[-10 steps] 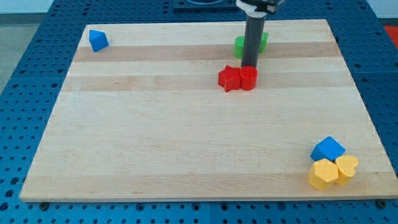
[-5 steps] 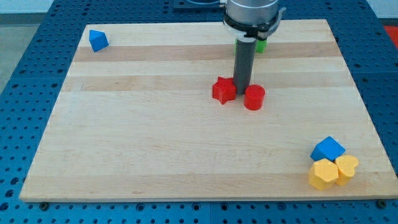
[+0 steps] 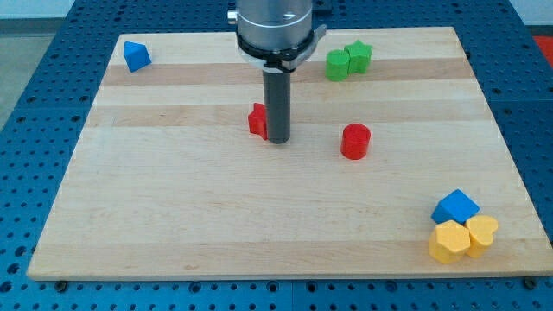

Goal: Push the red star into the blue triangle

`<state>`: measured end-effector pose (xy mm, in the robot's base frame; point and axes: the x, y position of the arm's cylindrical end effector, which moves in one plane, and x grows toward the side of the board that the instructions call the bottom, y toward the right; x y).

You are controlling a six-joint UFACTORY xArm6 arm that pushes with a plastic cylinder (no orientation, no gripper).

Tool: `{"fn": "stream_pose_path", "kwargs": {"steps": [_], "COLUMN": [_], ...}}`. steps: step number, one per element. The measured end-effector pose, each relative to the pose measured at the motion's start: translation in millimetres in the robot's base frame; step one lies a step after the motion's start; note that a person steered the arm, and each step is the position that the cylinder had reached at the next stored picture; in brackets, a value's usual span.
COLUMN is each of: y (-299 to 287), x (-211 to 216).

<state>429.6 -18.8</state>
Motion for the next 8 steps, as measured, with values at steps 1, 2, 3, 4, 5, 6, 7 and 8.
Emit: {"fn": "stream_pose_path", "kwargs": {"steps": [1, 2, 3, 4, 5, 6, 7, 8], "y": [-1, -1, -5, -20, -47, -74, -98, -106], "x": [-9, -20, -35, -47, -50, -50, -50, -58]}}
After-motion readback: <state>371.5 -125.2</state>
